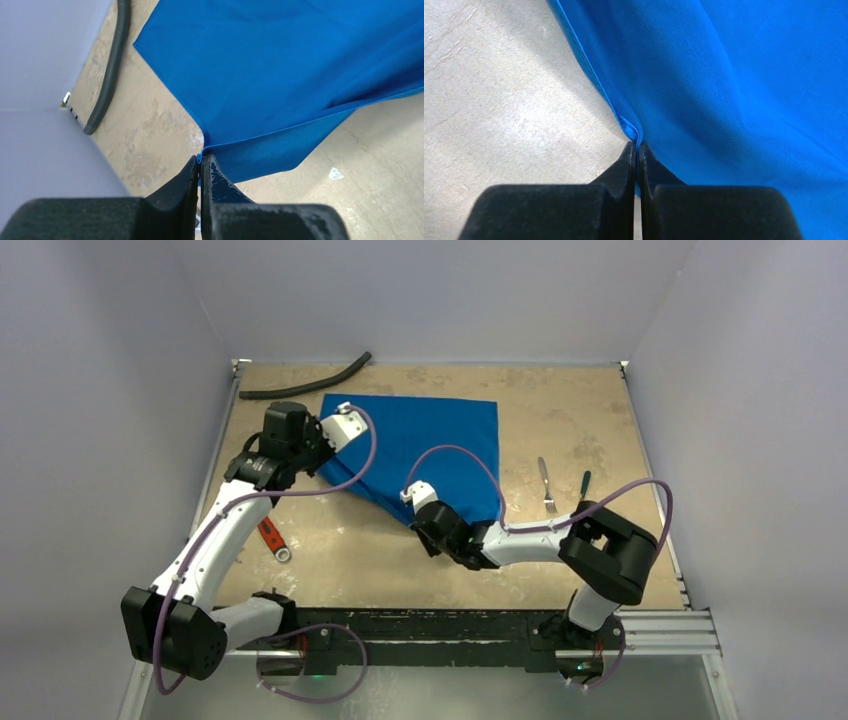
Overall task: Fold the napkin into a case and place the utensils inside
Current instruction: Pick up the flattened napkin from the center of the board, then fold and flatten the napkin at the center of the board.
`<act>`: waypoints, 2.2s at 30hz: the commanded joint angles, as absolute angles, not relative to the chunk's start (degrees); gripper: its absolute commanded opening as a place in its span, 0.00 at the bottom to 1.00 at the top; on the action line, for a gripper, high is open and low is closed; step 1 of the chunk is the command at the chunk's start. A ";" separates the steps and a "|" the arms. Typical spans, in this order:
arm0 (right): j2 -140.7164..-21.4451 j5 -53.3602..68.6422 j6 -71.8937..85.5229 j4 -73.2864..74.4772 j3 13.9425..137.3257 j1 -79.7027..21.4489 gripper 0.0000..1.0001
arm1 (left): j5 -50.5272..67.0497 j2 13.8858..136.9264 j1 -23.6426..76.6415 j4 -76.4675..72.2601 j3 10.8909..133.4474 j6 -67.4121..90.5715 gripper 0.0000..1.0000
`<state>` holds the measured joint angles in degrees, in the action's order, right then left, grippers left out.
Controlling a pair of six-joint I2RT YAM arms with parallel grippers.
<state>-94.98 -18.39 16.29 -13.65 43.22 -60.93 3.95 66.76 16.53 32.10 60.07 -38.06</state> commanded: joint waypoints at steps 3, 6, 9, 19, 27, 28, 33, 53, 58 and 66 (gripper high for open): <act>-90.13 -16.53 15.99 -8.73 44.44 -61.99 0.00 | 6.61 66.06 13.19 31.86 61.23 -36.42 0.00; -86.14 -13.75 15.79 -5.53 44.55 -62.02 0.00 | 10.86 64.11 13.19 36.25 61.08 -36.92 0.00; -82.41 -10.62 16.06 -0.39 44.94 -62.04 0.00 | 13.43 62.49 13.20 42.28 61.08 -38.60 0.00; -72.75 1.36 18.15 18.02 48.97 -62.05 0.00 | 18.76 52.25 13.21 62.55 60.29 -47.78 0.00; -69.46 5.78 16.97 29.58 56.53 -62.05 0.00 | 20.79 46.91 13.21 68.89 59.02 -51.23 0.00; -69.67 6.34 17.13 29.84 56.97 -62.01 0.00 | 21.01 46.84 13.23 68.20 58.85 -50.66 0.00; -75.80 -1.37 13.41 29.30 61.28 -60.21 0.00 | 16.23 47.59 13.19 54.67 58.04 -41.08 0.00; -104.35 2.53 -4.53 21.10 85.12 -38.41 0.00 | -9.49 68.54 12.93 1.30 43.66 -34.42 0.00; -109.65 2.87 -5.52 20.80 88.13 -37.64 0.00 | -10.59 75.24 12.77 -6.00 44.14 -33.64 0.00; -114.14 2.17 -6.02 20.10 90.60 -35.99 0.00 | -15.03 85.25 12.42 -12.54 45.25 -34.61 0.00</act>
<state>-114.06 1.43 -4.75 20.67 86.65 -37.06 -11.11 82.28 13.15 -5.41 44.18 -35.05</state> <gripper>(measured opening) 0.012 0.016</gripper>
